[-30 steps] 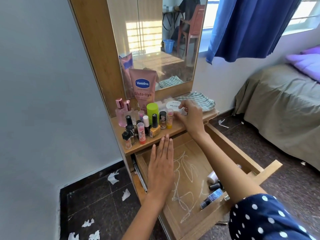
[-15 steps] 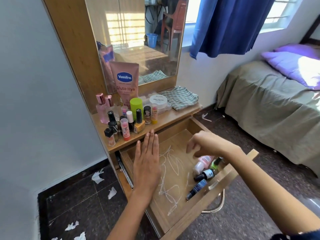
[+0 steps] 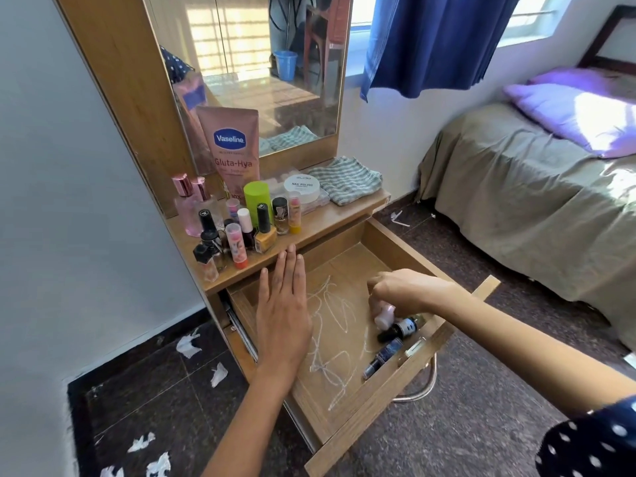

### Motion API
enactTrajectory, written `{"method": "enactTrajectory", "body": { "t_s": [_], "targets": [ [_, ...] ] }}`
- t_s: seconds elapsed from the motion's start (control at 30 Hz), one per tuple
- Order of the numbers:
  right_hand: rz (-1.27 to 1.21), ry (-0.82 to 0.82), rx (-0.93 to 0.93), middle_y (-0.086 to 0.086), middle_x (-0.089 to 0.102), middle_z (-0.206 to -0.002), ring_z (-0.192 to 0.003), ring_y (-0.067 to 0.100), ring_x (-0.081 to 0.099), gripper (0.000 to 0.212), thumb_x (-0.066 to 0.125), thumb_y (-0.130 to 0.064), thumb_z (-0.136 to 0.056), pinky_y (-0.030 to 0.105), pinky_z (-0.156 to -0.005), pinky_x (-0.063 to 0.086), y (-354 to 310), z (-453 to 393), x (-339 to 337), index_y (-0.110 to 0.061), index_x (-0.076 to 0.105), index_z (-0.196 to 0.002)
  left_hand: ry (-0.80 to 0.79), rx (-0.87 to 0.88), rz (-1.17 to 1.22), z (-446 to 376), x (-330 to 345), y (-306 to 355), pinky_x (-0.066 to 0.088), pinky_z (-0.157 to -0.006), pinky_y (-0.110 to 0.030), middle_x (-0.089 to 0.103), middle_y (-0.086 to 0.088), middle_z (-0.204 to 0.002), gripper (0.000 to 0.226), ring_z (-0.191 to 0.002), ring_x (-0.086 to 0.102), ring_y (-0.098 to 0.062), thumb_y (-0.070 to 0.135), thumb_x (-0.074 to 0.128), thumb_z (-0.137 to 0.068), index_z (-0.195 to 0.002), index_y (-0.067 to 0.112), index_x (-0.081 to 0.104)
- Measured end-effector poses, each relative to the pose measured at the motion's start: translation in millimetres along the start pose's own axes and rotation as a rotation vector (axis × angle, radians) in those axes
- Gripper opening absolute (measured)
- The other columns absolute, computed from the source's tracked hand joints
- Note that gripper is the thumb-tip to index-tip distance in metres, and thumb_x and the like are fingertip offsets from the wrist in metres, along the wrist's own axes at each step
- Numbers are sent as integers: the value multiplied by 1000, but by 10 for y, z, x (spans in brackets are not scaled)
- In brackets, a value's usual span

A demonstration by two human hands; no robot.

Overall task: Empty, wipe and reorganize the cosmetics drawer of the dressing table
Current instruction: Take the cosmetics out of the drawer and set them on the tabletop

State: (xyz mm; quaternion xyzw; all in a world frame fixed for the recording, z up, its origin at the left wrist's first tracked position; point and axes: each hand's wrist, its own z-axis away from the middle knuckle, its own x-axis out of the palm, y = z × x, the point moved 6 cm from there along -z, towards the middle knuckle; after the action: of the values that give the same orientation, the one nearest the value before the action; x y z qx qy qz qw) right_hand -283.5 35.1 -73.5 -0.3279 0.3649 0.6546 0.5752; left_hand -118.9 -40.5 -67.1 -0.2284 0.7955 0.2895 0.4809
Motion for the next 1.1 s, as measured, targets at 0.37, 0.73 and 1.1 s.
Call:
{"method": "enactTrajectory", "body": {
  "t_s": [0.37,0.73,1.1],
  "targets": [
    [-727,602,-13,0,66,-105,-95,11,66,26,66,-7,-86,28,-83,57,-67,131,-670,-12,59,-111,-12,-12,-25,-7,-3,-16,-5,-118,-38,7,-7,-160,76,-147,2,-19,3,56,-85,-150,8,17],
    [-1160,1396,162,7,67,-108,-94,13,66,38,75,-13,-82,14,-77,55,94,-31,-1377,-3,56,-114,35,9,-81,16,3,-13,-6,-118,-41,-7,-6,-160,67,-146,-11,-18,13,33,-91,-152,8,6],
    [-1015,1297,204,7,68,-111,-100,16,65,36,73,-10,-83,38,-89,53,57,-251,-1233,-3,61,-116,47,19,-64,13,3,-3,-8,-118,-41,-4,-7,-160,67,-147,-6,-20,15,28,-88,-151,7,8]
  ]
}}
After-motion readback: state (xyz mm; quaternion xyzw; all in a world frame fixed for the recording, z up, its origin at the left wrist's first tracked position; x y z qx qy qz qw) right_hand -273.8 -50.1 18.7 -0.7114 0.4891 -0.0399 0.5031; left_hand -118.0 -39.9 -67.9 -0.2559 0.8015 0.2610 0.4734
